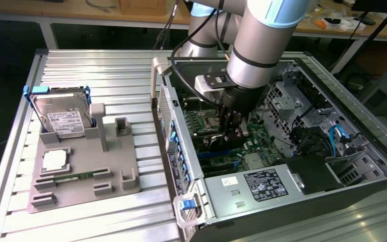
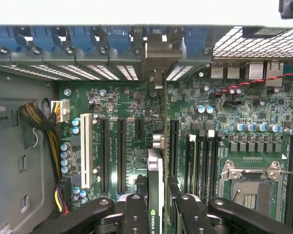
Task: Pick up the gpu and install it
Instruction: 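Insert the gpu into the slot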
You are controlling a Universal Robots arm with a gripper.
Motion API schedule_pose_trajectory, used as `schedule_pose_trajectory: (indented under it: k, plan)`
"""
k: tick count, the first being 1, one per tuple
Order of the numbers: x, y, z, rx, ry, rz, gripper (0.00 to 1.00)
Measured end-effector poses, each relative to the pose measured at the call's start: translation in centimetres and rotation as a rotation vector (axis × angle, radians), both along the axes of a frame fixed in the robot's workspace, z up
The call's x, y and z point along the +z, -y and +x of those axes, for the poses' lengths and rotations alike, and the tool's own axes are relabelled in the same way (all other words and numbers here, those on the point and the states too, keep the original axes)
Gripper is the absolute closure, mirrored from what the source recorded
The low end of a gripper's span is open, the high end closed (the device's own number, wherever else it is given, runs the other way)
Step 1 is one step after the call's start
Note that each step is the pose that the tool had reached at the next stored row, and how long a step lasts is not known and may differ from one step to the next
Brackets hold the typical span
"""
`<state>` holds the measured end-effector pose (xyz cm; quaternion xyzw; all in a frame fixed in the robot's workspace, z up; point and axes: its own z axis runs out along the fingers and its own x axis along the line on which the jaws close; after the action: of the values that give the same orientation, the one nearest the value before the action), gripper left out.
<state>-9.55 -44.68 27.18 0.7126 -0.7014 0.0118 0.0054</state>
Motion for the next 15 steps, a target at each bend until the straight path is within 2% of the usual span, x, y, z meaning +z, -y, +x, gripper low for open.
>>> schedule_pose_trajectory:
  k: [5, 9, 15]
  plan:
    - [0.00, 0.00, 0.00, 0.000, -0.0008, 0.0069, 0.73]
    - [0.00, 0.01, 0.00, 0.000, -0.0066, 0.0123, 0.73]
    - [-0.08, 0.05, 0.00, 0.000, -0.0068, 0.0124, 0.73]
